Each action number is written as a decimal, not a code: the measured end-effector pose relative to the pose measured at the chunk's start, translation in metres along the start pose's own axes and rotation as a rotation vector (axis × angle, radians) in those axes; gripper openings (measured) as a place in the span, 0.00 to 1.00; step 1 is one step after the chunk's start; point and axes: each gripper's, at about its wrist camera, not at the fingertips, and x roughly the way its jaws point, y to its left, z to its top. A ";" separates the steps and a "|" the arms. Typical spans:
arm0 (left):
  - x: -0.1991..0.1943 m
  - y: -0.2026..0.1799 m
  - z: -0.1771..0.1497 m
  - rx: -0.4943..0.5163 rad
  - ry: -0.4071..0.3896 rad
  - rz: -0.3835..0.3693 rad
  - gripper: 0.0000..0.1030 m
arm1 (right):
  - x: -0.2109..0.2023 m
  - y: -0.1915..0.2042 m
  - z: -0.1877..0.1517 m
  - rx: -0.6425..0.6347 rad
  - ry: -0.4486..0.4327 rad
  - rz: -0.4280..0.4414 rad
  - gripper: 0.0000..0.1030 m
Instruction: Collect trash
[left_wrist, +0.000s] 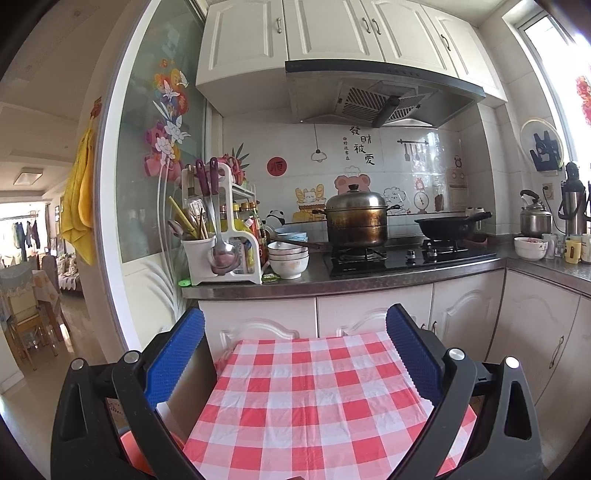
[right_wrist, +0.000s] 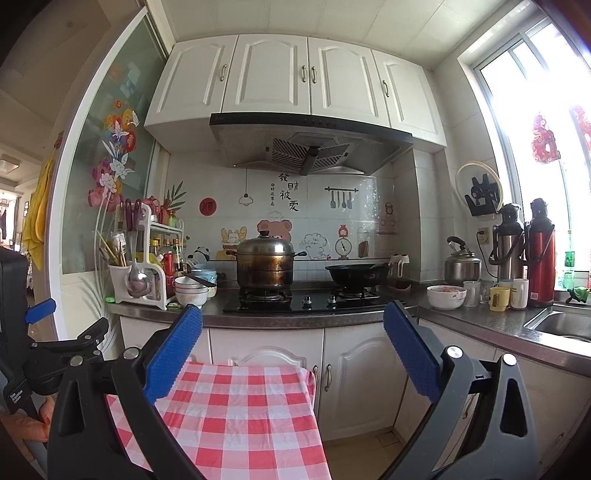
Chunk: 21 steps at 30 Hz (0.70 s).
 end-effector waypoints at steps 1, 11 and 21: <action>0.000 0.001 -0.001 0.000 -0.001 0.006 0.95 | 0.000 0.001 0.000 -0.003 -0.002 0.000 0.96; 0.006 0.007 -0.008 -0.001 0.012 0.028 0.95 | 0.006 0.011 -0.003 -0.007 0.019 0.018 0.96; 0.017 0.014 -0.017 -0.009 0.043 0.032 0.95 | 0.016 0.017 -0.008 -0.014 0.038 0.021 0.96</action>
